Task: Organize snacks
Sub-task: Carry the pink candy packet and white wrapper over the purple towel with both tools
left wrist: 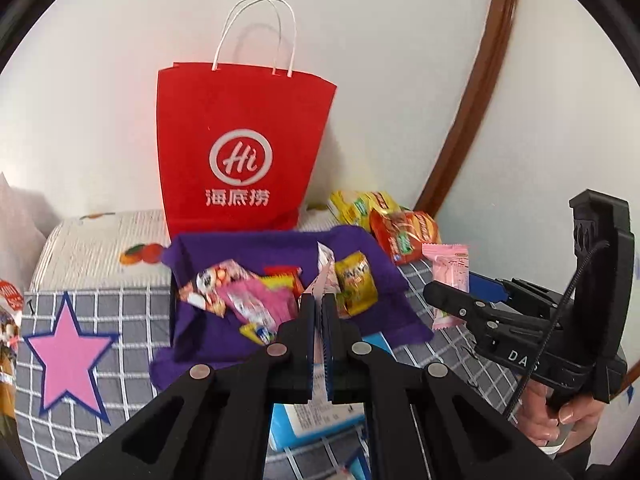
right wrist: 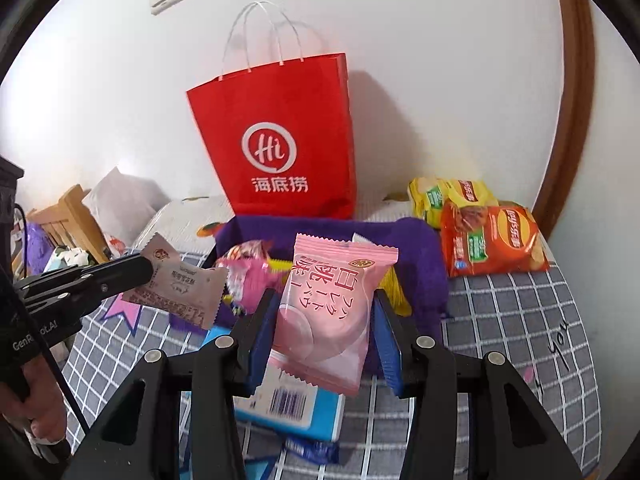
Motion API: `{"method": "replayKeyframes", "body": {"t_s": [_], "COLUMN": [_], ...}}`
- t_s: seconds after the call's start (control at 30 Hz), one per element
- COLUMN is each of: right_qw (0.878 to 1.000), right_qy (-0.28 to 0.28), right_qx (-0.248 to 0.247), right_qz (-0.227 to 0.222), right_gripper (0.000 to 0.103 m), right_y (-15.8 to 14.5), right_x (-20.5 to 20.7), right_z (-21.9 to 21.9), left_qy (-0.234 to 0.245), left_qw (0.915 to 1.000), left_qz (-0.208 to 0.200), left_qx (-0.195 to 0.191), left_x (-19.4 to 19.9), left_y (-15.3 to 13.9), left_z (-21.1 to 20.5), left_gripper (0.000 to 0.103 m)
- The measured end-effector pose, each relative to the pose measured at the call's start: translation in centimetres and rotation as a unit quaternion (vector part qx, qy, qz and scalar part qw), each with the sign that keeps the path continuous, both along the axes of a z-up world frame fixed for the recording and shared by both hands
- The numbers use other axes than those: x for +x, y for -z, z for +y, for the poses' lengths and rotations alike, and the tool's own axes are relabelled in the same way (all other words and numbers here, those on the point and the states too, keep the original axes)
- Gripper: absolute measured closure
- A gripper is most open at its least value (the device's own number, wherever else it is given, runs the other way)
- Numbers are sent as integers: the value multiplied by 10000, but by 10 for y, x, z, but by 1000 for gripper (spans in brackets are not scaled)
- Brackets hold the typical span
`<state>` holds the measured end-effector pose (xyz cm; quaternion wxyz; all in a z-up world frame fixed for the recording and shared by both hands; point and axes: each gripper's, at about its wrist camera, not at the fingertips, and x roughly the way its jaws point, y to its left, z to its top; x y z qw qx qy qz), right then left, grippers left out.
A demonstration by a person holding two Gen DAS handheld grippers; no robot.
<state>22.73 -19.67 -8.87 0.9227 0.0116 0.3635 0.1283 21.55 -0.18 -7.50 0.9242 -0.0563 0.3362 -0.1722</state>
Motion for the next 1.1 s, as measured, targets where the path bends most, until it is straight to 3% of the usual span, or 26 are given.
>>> {"method": "replayKeyframes", "body": {"t_s": [0.53, 0.77, 1.1], "right_qw": [9991, 9970, 9904], "right_qy": [-190, -298, -591], "right_qx": [159, -35, -393], "right_qz": [334, 713, 1182], "right_gripper": [57, 57, 57], "right_y": [24, 64, 99], "right_x": [102, 141, 161], "right_z": [16, 27, 26], "left_qy": [-170, -187, -84], "left_qw": [9997, 9993, 9972], "left_qz": [193, 319, 663], "left_qx": [19, 23, -342], "left_x": [84, 109, 143], "left_y": [16, 31, 59], "left_z": [-2, 0, -8], "left_gripper": [99, 99, 99]}}
